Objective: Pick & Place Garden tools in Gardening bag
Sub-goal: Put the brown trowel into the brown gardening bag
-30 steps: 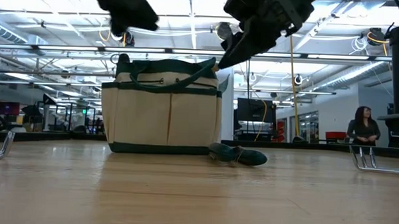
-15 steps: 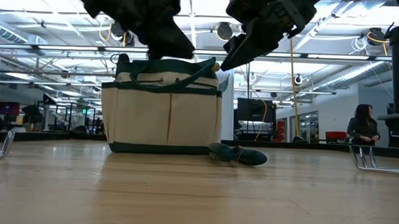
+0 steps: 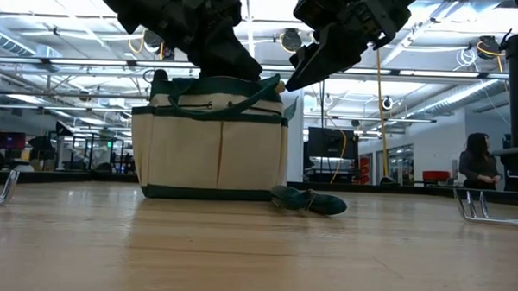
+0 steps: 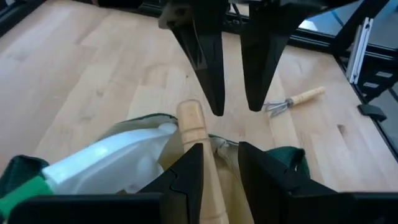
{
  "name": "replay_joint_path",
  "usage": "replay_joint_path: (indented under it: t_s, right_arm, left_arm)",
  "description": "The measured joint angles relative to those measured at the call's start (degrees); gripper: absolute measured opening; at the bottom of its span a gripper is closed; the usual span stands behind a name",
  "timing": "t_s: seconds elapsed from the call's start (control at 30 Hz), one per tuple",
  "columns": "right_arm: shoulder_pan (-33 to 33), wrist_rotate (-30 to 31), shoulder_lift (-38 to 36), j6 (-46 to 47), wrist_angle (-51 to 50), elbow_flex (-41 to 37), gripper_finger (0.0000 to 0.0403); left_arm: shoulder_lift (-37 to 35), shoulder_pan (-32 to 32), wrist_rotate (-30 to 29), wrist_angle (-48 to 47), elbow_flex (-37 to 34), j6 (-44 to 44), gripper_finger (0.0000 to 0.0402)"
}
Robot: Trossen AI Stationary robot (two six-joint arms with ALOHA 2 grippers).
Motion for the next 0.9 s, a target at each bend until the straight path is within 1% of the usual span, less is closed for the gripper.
replay_joint_path:
  t_s: [0.3,0.5,0.57,0.9]
  right_arm:
    - [0.00,-0.02,0.00,0.24,-0.01,0.00,0.0134]
    - [0.00,-0.02,0.00,0.70,-0.01,0.00,0.0134]
    - [0.00,-0.02,0.00,0.76,-0.01,0.02,0.0134]
    - [0.00,-0.02,0.00,0.83,-0.05,0.04,0.0134]
  left_arm:
    - [3.88,-0.04,0.12,0.20,0.00,-0.36,0.0104]
    - [3.73,-0.08,0.15,-0.19,0.00,-1.71,0.0104]
    - [3.54,-0.17,0.98,-0.74,0.00,-1.45,0.0104]
    - [3.47,-0.22,1.02,-10.12,0.04,-1.87,0.0104]
